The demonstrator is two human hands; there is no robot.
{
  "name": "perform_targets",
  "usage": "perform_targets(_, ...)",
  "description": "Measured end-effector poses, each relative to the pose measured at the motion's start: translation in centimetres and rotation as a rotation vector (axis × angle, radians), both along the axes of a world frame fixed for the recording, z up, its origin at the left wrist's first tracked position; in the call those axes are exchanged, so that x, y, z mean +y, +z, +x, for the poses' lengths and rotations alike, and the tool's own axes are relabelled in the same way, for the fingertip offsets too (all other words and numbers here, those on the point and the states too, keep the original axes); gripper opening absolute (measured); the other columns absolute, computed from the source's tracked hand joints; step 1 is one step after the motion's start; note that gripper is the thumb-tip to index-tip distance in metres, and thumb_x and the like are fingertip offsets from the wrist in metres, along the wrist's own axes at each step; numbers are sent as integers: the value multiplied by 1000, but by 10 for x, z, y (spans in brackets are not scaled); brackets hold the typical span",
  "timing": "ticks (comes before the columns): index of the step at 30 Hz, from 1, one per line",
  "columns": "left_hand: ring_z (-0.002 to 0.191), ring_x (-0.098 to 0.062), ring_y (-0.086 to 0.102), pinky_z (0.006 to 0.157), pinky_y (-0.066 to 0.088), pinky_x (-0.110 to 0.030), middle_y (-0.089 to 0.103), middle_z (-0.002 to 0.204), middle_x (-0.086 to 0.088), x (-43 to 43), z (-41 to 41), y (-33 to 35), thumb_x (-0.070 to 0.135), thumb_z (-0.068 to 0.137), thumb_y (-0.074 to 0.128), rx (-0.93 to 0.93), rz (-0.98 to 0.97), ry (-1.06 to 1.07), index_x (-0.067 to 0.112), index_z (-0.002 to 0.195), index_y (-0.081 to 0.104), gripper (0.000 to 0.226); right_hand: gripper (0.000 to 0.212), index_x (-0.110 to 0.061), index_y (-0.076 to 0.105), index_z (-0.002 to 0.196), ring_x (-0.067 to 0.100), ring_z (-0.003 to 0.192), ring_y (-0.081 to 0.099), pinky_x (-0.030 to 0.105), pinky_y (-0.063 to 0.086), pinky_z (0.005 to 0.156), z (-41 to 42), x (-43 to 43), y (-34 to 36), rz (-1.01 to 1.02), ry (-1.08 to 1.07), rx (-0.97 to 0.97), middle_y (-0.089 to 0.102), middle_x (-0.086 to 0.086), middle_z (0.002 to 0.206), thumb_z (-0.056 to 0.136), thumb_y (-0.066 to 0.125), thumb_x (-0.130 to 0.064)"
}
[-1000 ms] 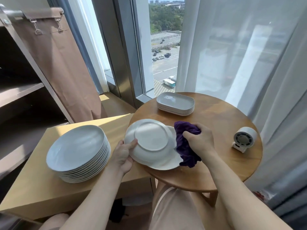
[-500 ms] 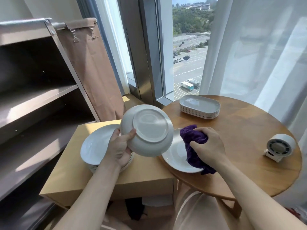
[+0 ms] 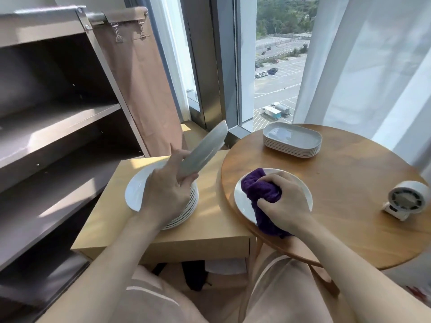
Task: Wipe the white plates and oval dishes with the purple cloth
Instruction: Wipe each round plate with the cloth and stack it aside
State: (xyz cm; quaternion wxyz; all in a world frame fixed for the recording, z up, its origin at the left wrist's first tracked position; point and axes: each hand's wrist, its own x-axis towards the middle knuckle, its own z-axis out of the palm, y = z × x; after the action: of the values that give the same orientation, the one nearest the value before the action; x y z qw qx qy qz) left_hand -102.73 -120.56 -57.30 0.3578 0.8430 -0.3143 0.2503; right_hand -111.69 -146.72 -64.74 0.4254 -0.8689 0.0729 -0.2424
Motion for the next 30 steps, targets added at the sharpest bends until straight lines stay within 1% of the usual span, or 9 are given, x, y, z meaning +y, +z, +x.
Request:
perform_targets(3,50,-30,52,45,41,-33,57,63,1,11,-1,-10,17,90,66,-205,210,14,26,115,49,31,39,-47,67,99,-10,102,55,1,37,78,-1,4,-1,-3,18,9,57,-33,110,63,69,-32)
perform_targets(7,45,-28,51,36,40,-32,56,60,2,35,5,-27,7,88,64,-313,389,27,23,109,47,31,39,-45,68,101,-4,103,56,8,40,81,-1,9,-3,-28,47,5,59,-28,108,63,67,-35)
perform_targets(10,43,-26,51,36,36,-28,56,61,2,55,12,-42,-9,77,75,-287,494,81,20,110,46,52,41,-39,71,104,4,101,57,24,45,85,0,11,-3,-47,56,13,59,-26,109,64,68,-33)
perform_targets(13,42,-26,47,39,30,-23,54,59,2,68,15,-55,-14,68,76,-254,572,147,20,112,47,63,42,-38,71,105,10,102,58,33,48,87,0,15,-2,-65,66,21,60,-24,109,63,68,-33)
perform_targets(18,42,-26,46,41,27,-22,54,59,3,81,20,-70,-19,57,71,-202,626,165,16,111,53,67,45,-35,73,105,9,101,58,33,48,87,0,17,-3,-73,79,19,61,-22,109,62,65,-40)
perform_targets(21,45,-28,51,39,28,-23,57,63,4,79,21,-70,-16,62,74,-156,661,156,12,103,62,51,46,-34,73,106,10,101,58,33,48,86,0,17,-3,-82,90,16,62,-22,109,62,64,-41)
perform_targets(24,58,-32,62,42,44,-34,68,77,3,77,22,-72,-1,83,71,-87,640,150,12,101,67,23,43,-34,73,106,12,102,58,35,48,86,-1,17,-4,-80,97,22,62,-21,109,63,66,-36)
perform_targets(26,74,-31,68,50,50,-38,73,95,5,77,21,-73,8,92,67,-28,628,130,16,109,68,18,43,-35,73,106,12,102,59,35,48,86,-1,16,-4,-81,100,25,62,-20,109,63,67,-35)
perform_targets(30,103,-20,66,66,53,-38,68,121,14,76,23,-77,27,103,56,96,631,156,24,123,64,21,42,-34,73,105,12,100,59,34,47,85,-1,16,-4,-77,97,26,63,-19,109,63,67,-34)
